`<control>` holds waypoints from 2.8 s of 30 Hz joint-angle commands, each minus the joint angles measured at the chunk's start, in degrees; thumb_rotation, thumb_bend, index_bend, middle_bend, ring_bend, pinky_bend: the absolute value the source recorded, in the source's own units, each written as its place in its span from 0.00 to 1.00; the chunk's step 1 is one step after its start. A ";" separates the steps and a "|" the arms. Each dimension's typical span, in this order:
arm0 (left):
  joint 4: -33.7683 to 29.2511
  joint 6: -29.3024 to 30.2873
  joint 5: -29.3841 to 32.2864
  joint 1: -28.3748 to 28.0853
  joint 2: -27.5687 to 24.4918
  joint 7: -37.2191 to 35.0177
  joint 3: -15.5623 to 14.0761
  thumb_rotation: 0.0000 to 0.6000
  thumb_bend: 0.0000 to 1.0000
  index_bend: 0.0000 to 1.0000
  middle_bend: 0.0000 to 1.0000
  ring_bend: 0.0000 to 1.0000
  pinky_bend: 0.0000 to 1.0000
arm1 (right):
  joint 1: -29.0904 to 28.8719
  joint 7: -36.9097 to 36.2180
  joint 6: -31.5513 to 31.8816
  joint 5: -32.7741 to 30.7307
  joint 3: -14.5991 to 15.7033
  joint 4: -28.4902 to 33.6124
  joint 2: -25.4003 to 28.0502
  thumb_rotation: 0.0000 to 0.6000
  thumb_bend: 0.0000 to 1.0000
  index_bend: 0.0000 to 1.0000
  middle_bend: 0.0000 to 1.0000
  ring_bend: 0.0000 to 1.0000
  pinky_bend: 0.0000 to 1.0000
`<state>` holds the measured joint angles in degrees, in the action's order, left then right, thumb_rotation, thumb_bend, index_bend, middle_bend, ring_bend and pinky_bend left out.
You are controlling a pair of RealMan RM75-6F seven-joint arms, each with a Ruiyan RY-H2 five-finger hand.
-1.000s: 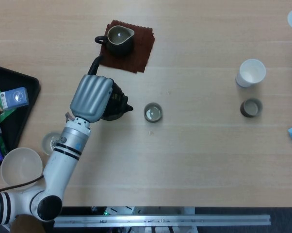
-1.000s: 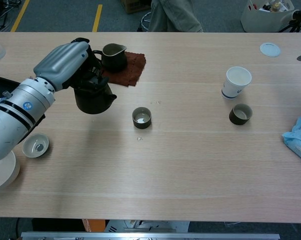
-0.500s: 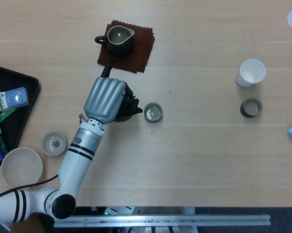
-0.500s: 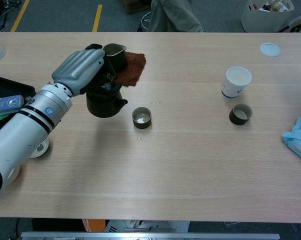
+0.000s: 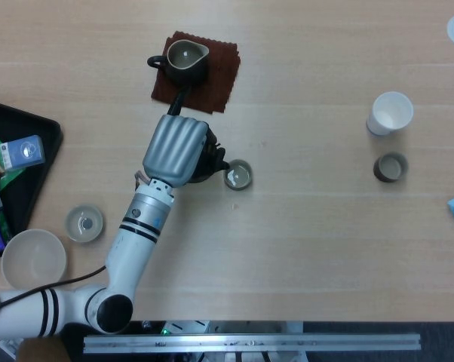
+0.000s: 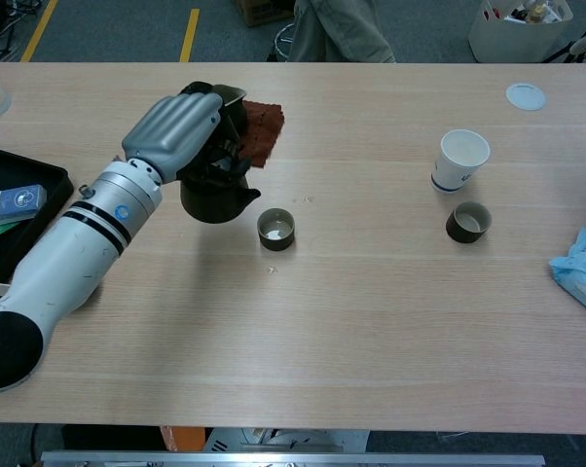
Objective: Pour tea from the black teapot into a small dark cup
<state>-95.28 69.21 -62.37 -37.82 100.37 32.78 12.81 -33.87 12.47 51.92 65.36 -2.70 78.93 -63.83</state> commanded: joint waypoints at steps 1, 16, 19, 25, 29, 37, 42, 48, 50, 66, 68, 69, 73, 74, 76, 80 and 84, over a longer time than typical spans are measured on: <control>0.94 0.22 -0.26 -0.36 0.64 0.33 -0.03 1.00 0.39 1.00 1.00 0.84 0.06 | 0.16 -0.11 -0.13 0.03 -0.13 -0.18 0.03 1.00 0.18 0.15 0.20 0.01 0.05; 5.01 1.32 -2.49 -1.32 3.11 3.13 -1.49 1.00 0.39 1.00 0.99 0.84 0.06 | 1.21 -1.37 -1.04 0.65 -0.91 -1.23 -0.13 1.00 0.18 0.15 0.20 0.01 0.05; 6.16 1.74 -3.33 -1.42 3.93 3.56 -1.87 1.00 0.39 1.00 0.99 0.84 0.06 | 1.46 -1.72 -1.22 0.76 -1.02 -1.51 -0.14 1.00 0.18 0.15 0.20 0.01 0.05; 7.18 2.00 -4.14 -1.47 4.90 4.39 -2.39 1.00 0.39 1.00 0.99 0.84 0.07 | 1.84 -2.53 -1.52 0.92 -1.32 -2.01 -0.13 1.00 0.18 0.15 0.20 0.01 0.05; 7.93 2.32 -4.91 -1.46 5.38 5.18 -2.82 1.00 0.39 1.00 0.99 0.84 0.06 | 2.04 -2.97 -1.70 1.17 -1.45 -2.19 -0.15 1.00 0.18 0.15 0.20 0.01 0.05; 9.32 2.86 -6.26 -1.29 6.25 6.21 -3.27 1.00 0.39 1.00 0.99 0.84 0.06 | 2.43 -3.63 -1.94 1.54 -1.65 -2.43 -0.25 1.00 0.18 0.15 0.20 0.01 0.05; 9.36 3.34 -7.05 -1.13 6.28 7.46 -3.51 1.00 0.39 1.00 0.99 0.84 0.07 | 2.59 -3.97 -2.01 1.70 -1.88 -2.67 -0.24 1.00 0.18 0.15 0.20 0.01 0.05; 9.32 3.97 -7.99 -0.94 7.03 9.39 -4.08 1.00 0.39 1.00 0.99 0.84 0.06 | 2.80 -4.19 -1.92 1.97 -2.10 -2.50 -0.06 1.00 0.18 0.15 0.20 0.01 0.05; 9.53 4.02 -8.31 -0.90 7.24 9.64 -4.16 1.00 0.39 1.00 0.99 0.84 0.06 | 2.88 -4.16 -1.96 2.03 -2.10 -2.51 -0.04 1.00 0.18 0.15 0.20 0.01 0.05; 10.48 3.76 -9.72 -0.47 7.41 9.91 -4.03 1.00 0.39 1.00 0.99 0.84 0.06 | 3.24 -4.25 -2.04 2.22 -2.47 -2.52 0.07 1.00 0.18 0.15 0.20 0.01 0.05; 10.59 3.64 -9.83 -0.44 7.41 10.04 -4.05 1.00 0.39 1.00 0.99 0.84 0.06 | 3.28 -4.21 -2.10 2.18 -2.49 -2.56 0.08 1.00 0.18 0.15 0.20 0.01 0.05; 10.65 3.60 -9.89 -0.42 7.42 10.06 -4.05 1.00 0.39 1.00 0.99 0.84 0.06 | 3.29 -4.16 -2.12 2.18 -2.49 -2.59 0.07 1.00 0.18 0.15 0.20 0.01 0.05; 11.34 3.66 -10.57 -0.41 7.52 10.34 -4.21 1.00 0.39 1.00 0.99 0.84 0.06 | 3.38 -4.11 -2.17 2.10 -2.53 -2.66 -0.01 1.00 0.18 0.15 0.20 0.01 0.05; 11.48 3.65 -10.69 -0.37 7.57 10.30 -4.24 1.00 0.39 1.00 0.99 0.84 0.06 | 3.41 -4.07 -2.17 2.09 -2.53 -2.68 -0.03 1.00 0.18 0.15 0.20 0.01 0.05; 11.77 3.65 -10.95 -0.36 7.62 10.38 -4.27 1.00 0.39 1.00 0.99 0.84 0.06 | 3.45 -4.06 -2.16 2.07 -2.56 -2.73 -0.07 1.00 0.18 0.15 0.20 0.01 0.05; 12.27 3.69 -11.47 -0.29 7.78 10.36 -4.29 1.00 0.39 1.00 0.99 0.84 0.07 | 3.48 -4.03 -2.21 2.09 -2.62 -2.69 -0.06 1.00 0.18 0.15 0.20 0.01 0.05; 12.43 3.54 -11.77 -0.22 7.80 10.26 -4.28 1.00 0.39 1.00 0.99 0.84 0.07 | 3.53 -3.78 -2.13 2.02 -2.68 -2.75 -0.12 1.00 0.18 0.15 0.20 0.01 0.05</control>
<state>-82.87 72.79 -74.08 -38.05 108.16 43.03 8.53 -30.35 8.69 49.78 67.39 -5.38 76.18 -63.94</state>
